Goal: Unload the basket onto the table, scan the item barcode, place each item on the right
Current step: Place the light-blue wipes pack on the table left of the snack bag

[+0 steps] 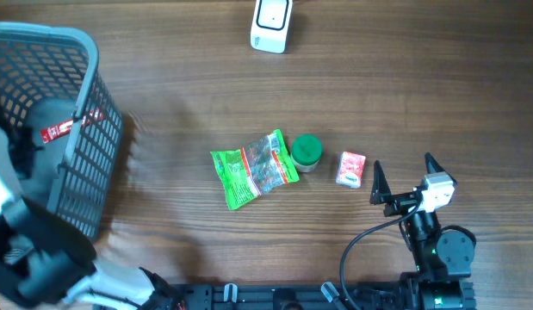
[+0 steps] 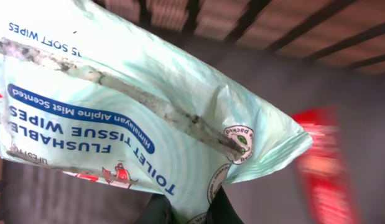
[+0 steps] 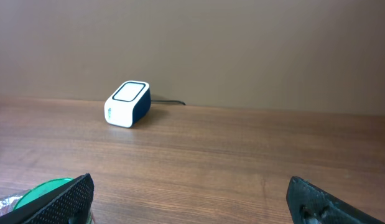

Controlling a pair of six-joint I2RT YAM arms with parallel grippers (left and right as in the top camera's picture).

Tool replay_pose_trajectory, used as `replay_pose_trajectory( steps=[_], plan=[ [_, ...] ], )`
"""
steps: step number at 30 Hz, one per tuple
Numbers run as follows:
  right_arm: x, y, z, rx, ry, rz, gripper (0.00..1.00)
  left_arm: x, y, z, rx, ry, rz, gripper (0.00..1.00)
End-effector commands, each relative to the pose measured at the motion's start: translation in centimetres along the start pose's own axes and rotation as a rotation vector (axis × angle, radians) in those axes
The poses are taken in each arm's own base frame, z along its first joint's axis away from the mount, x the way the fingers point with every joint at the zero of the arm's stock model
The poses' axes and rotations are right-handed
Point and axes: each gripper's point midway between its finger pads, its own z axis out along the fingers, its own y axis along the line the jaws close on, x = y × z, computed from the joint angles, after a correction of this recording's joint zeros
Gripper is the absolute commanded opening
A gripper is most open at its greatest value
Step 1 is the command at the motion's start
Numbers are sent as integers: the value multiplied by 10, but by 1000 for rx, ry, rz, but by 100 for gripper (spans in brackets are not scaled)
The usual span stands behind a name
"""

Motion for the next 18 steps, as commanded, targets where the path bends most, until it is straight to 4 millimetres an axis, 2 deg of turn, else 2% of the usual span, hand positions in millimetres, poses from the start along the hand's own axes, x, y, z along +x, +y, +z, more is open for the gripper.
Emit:
replay_pose_trajectory(
  steps=[1, 3, 5, 6, 10, 14, 16, 18],
  plan=[
    [-2, -2, 0, 9, -8, 17, 100, -31, -2, -114, 289, -148, -81, 4],
    [-2, -2, 0, 9, -8, 17, 100, -18, -3, -154, 435, -115, -74, 4],
    [-2, -2, 0, 9, -8, 17, 100, 5, -2, -187, 552, -62, -39, 4],
    [-2, -2, 0, 9, -8, 17, 100, 29, 6, -213, 619, -29, 8, 4],
    [-2, -2, 0, 9, -8, 17, 100, 86, 25, -253, 707, 2, 209, 4],
    [-2, -2, 0, 9, -8, 17, 100, 147, 32, -275, 808, 70, 431, 4],
    [-2, -2, 0, 9, -8, 17, 100, 172, 33, -272, 814, 98, 524, 4],
    [-2, -2, 0, 9, -8, 17, 100, 199, 34, -260, 790, 114, 630, 4]
  ],
)
